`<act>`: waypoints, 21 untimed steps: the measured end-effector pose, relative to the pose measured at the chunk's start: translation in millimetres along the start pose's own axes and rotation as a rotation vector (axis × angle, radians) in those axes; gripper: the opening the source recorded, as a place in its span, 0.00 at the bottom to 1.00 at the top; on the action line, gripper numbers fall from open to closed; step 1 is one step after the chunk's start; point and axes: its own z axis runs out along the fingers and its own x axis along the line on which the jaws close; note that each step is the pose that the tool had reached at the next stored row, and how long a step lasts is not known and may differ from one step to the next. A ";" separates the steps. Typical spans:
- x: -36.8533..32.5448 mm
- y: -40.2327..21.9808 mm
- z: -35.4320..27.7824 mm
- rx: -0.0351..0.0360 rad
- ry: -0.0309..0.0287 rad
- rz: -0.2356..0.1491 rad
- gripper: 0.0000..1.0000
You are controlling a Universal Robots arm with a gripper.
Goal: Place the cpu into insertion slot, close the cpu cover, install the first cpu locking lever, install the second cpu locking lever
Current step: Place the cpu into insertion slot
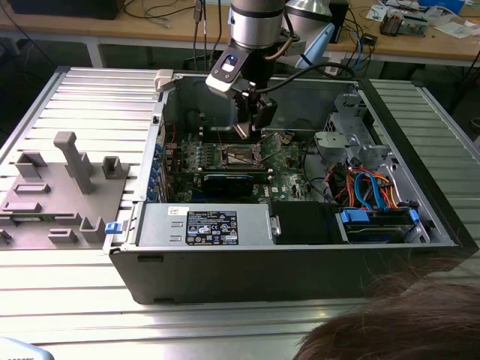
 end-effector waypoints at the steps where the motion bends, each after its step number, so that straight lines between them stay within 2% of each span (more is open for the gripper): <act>1: 0.0 0.0 0.0 0.0000 0.0000 0.001 0.54; 21: 0.0 0.0 1.2 0.0006 -0.0012 0.037 0.54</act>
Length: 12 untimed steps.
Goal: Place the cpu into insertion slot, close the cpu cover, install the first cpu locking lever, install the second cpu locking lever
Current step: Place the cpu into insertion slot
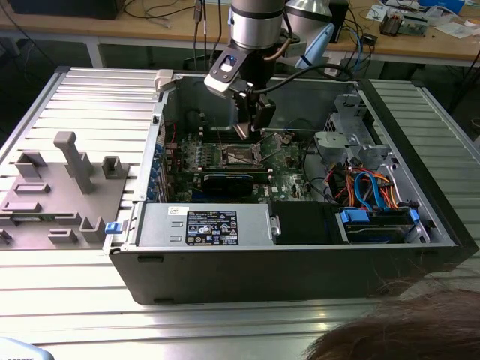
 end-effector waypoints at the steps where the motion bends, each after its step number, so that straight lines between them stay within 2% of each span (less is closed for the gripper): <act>1: 0.0 0.0 0.0 0.0001 0.0000 0.002 0.54; 9: 0.0 0.0 0.7 0.0004 -0.0006 0.023 0.54; 12: 0.0 -0.1 1.7 0.0010 -0.0017 0.057 0.54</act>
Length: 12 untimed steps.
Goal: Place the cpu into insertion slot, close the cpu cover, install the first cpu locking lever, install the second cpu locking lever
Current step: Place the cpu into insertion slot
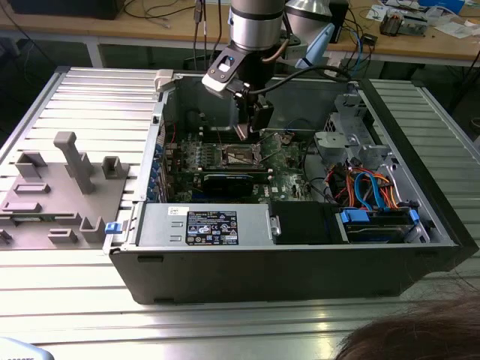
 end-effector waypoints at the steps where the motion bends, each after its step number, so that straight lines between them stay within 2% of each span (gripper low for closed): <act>1: 0.0 0.0 0.1 0.0000 -0.0001 0.002 0.54; 12: 0.0 0.0 0.5 0.0003 -0.0005 0.019 0.54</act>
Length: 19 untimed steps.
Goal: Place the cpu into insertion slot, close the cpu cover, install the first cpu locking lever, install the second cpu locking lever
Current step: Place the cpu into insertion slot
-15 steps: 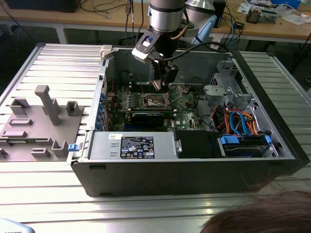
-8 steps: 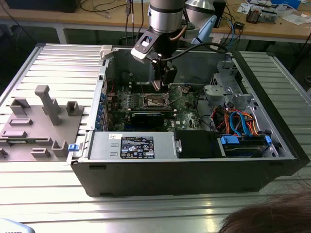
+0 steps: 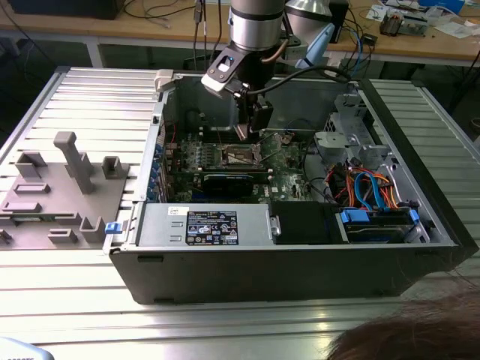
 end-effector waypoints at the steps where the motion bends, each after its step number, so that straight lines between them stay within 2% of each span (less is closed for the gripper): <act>1: 0.0 0.0 0.0 0.0001 -0.0001 0.002 0.54; 19: 0.0 0.0 0.9 0.0004 -0.0008 0.025 0.54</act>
